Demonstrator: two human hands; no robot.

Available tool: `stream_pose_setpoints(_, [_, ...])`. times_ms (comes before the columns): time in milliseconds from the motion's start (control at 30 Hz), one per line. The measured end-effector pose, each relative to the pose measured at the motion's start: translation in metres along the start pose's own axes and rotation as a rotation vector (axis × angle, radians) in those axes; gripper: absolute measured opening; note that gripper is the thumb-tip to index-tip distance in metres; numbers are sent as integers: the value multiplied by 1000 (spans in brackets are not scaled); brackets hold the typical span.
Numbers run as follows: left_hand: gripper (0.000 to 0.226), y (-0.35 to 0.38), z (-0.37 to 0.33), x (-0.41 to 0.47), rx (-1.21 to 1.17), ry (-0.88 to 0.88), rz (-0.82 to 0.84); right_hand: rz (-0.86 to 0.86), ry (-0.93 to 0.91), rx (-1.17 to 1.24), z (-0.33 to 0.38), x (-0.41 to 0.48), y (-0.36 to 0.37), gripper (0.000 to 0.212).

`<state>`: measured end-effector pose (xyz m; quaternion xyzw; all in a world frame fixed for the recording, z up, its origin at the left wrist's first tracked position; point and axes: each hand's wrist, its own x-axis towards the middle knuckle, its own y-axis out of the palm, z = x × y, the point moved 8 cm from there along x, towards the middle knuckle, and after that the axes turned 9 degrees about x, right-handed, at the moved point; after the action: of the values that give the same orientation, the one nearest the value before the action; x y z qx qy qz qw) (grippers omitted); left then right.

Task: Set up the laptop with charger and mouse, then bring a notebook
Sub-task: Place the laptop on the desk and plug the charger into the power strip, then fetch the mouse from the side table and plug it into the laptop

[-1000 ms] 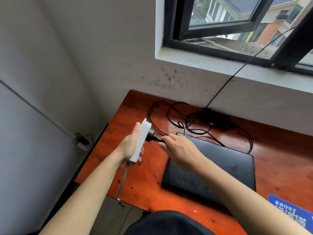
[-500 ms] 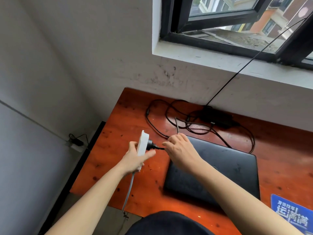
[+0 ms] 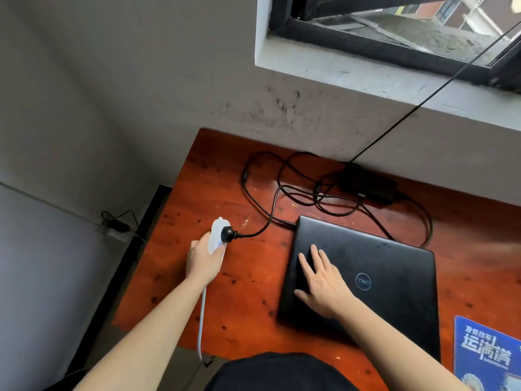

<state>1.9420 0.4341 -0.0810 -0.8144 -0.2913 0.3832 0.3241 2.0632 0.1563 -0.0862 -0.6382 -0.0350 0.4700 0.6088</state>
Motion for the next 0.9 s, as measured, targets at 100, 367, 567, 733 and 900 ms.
stream_pose_setpoints(100, [37,1,3,11,-103,-30,-19,-5,4,-7,-1,2,5,91])
stream_pose_setpoints(367, [58,20,-6,6,428,22,-37,-25,10,23,-1,-1,4,89])
stream_pose_setpoints(567, [83,23,-10,-3,529,66,50,-9,-14,45,-3,-8,2,81])
stream_pose_setpoints(733, [77,9,-19,-37,515,115,-16,42,-57,82,-18,-29,3,69])
stream_pose_setpoints(900, [70,-13,-46,-88,591,216,-158,30,-58,129,-43,-52,-14,55])
